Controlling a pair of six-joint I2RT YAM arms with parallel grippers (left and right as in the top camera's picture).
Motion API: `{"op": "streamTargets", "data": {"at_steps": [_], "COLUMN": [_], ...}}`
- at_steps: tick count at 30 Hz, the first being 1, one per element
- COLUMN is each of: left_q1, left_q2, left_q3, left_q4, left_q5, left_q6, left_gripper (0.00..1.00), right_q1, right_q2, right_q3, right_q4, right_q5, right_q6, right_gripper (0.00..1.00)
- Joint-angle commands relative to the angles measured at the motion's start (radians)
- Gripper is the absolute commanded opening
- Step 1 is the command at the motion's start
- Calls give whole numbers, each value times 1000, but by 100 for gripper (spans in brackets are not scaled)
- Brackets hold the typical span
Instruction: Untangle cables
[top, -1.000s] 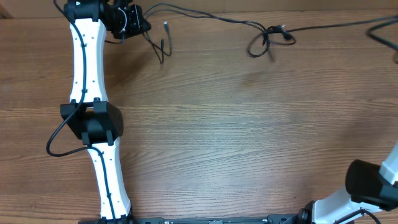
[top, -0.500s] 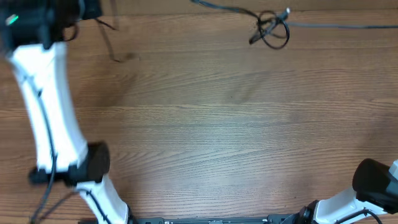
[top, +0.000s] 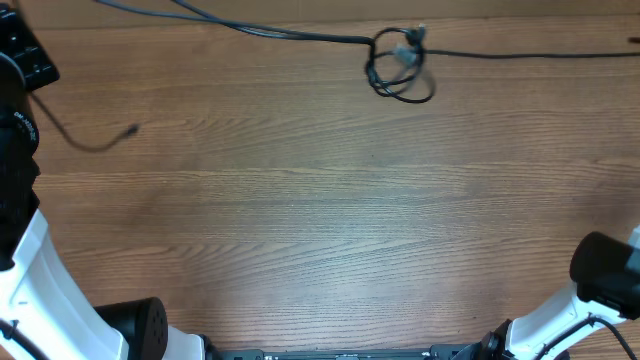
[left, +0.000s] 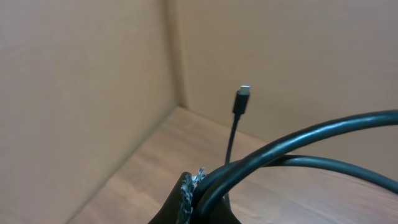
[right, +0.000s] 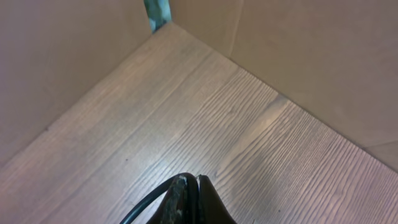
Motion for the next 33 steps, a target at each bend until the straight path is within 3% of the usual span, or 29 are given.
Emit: {"op": "streamTargets", "data": {"at_steps": [1, 6, 18, 26, 33], "left_q1": [20, 20, 19, 16, -14], "left_q2": [16, 40, 197, 401, 600], "left_q3": [3, 2, 2, 2, 2], "left_q4": [3, 5, -32, -148, -145], "left_q5": [-58, 25, 389, 408, 422], "left_q6": [3, 3, 23, 22, 23], "left_gripper": [4, 4, 4, 5, 5], "right_q1": [-5, 3, 5, 5, 5], "right_q2": [21, 22, 23, 26, 27], "right_q3": [30, 30, 30, -39, -179], "right_q4": [3, -8, -29, -31, -30], "right_q5": [11, -13, -125, -191, -192], "right_q6": [-16, -16, -16, -16, -16], "right_gripper": [4, 4, 4, 4, 4]}}
